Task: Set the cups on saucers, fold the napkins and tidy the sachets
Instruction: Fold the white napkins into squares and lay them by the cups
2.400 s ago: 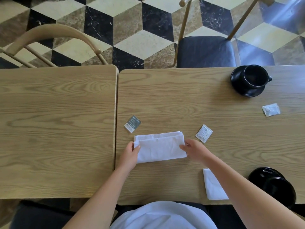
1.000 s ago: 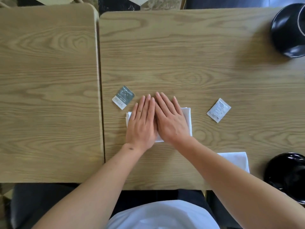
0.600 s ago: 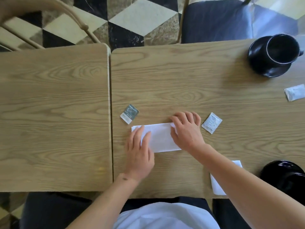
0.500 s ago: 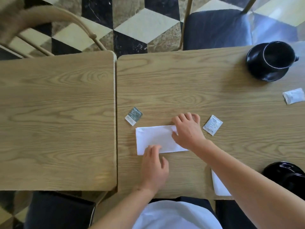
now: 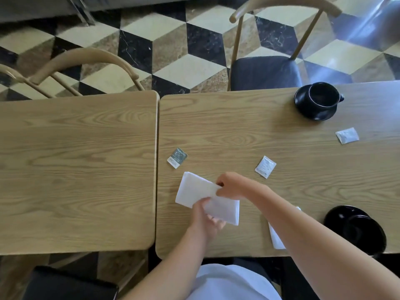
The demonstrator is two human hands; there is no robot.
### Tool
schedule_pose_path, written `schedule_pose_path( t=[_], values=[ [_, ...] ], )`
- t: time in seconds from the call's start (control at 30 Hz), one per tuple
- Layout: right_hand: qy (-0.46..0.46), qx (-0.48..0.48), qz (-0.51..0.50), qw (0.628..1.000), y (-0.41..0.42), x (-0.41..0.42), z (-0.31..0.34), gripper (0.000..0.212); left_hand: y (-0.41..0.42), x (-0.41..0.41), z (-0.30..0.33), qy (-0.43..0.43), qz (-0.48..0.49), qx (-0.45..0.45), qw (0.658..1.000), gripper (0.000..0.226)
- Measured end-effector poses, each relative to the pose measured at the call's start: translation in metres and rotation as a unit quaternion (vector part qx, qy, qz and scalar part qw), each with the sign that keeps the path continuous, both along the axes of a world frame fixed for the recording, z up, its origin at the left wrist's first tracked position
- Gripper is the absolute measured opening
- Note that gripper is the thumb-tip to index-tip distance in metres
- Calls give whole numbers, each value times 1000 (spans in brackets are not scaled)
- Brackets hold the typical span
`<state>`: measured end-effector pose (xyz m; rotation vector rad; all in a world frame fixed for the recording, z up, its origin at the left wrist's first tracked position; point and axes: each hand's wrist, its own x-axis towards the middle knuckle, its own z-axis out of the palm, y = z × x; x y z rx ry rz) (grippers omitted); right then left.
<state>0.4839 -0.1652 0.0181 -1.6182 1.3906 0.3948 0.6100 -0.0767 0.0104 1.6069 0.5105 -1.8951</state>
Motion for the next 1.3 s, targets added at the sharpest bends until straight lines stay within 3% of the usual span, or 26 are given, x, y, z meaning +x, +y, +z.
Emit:
schedule_pose_path(
  t=[0.1,0.17,0.27,0.37,0.43,0.47,0.53,0.67,0.77,0.83,1.03,1.17,1.3],
  values=[
    [-21,12,-52,998,15,-2,13,18,1,8,11,18,-24,-77,997,35],
    [-31,6,-78,996,23,-6,21,13,-1,14,17,-7,-51,-152,987,46],
    [-62,-2,-165,984,38,-11,30,6,-15,29,23,-77,-70,-193,976,47],
    [-189,39,-338,921,48,-12,34,29,-34,43,36,-60,-87,-247,963,38],
    [-254,91,-445,854,51,-7,33,25,-39,48,40,-60,-135,-253,956,32],
    [-252,103,-473,838,53,-4,31,17,-38,48,40,-85,-176,-239,951,31],
    [-188,97,-476,854,58,2,26,8,-30,44,37,-158,-253,-201,933,29],
    [-137,97,-462,871,71,5,12,20,-13,45,23,-205,-287,-159,922,48],
    [-175,93,-501,843,79,1,7,40,1,46,14,-227,-340,-206,889,61],
    [-229,113,-507,823,83,-2,1,52,5,45,13,-254,-356,-245,865,55],
    [-290,171,-494,802,79,-7,-8,46,-20,48,-2,-163,-300,-228,912,22],
    [-269,174,-474,820,75,-9,-16,34,-21,41,-12,-185,-327,-182,909,21],
    [-248,191,-521,794,79,-11,-25,25,-16,42,-17,-173,-309,-133,926,16]
  ],
)
